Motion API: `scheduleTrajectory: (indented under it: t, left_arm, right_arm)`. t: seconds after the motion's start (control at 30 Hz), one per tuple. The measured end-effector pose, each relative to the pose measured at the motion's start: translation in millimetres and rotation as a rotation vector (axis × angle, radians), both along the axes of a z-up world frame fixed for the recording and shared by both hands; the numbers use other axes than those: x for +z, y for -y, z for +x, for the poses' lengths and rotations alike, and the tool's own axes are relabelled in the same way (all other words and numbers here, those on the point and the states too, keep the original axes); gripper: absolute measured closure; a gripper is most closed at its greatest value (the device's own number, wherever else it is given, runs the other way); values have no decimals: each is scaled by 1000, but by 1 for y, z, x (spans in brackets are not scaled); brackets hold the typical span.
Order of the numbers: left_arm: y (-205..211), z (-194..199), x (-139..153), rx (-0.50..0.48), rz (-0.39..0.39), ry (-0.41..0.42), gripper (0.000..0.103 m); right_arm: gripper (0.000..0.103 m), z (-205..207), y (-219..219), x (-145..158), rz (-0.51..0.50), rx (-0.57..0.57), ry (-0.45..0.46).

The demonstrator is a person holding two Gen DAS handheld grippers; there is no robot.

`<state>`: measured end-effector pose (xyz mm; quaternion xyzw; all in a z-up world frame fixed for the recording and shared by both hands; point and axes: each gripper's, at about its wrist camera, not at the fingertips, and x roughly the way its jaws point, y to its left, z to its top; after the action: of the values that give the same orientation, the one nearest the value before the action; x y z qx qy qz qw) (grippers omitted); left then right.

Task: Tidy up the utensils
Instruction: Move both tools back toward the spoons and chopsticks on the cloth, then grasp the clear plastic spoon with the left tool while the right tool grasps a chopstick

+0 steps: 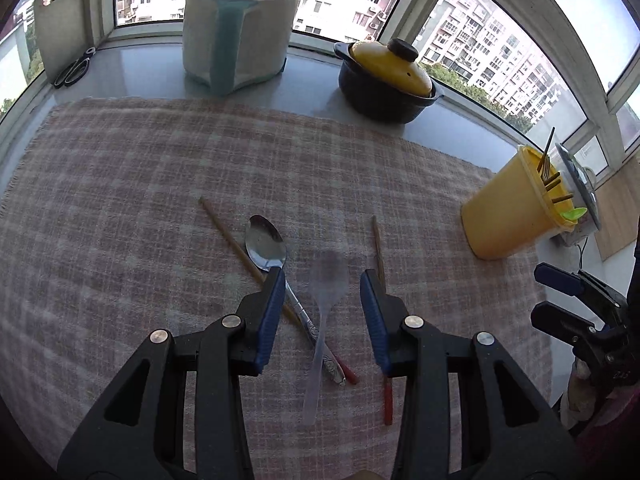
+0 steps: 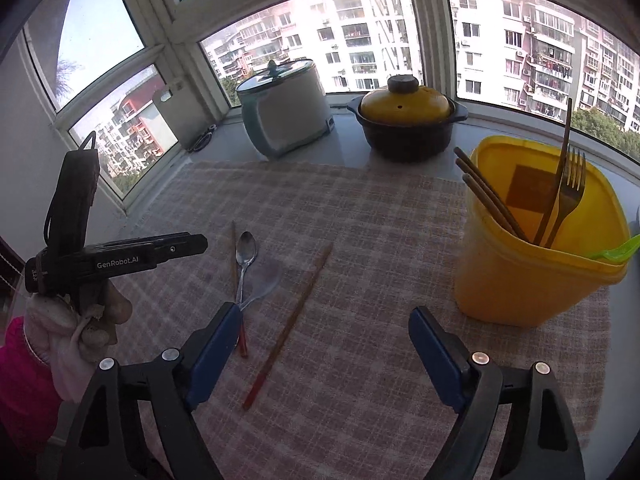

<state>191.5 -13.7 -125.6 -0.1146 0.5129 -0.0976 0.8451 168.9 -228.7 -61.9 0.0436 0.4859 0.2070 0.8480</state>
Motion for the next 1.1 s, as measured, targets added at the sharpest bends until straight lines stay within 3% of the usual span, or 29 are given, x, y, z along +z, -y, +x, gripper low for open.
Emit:
scheduleTrajectory:
  t: [0.13, 0.2, 0.37, 0.6, 0.87, 1.1]
  left_arm:
    - [10, -6, -13, -64, 17, -26, 64]
    - [16, -7, -21, -89, 22, -47, 75]
    - [27, -8, -38, -135, 62, -84, 81]
    - [36, -8, -57, -171, 126, -116, 83]
    - [31, -5, -68, -158, 129, -136, 83]
    - [25, -2, -71, -142, 113, -139, 90]
  right_arm:
    - [34, 9, -12, -19, 27, 19, -77]
    - [45, 15, -19, -27, 32, 33, -109]
    - [63, 35, -33, -54, 69, 35, -222]
    - [69, 50, -49, -75, 66, 25, -288]
    - [74, 58, -58, -95, 36, 1, -323]
    - [75, 63, -71, -103, 10, 11, -331]
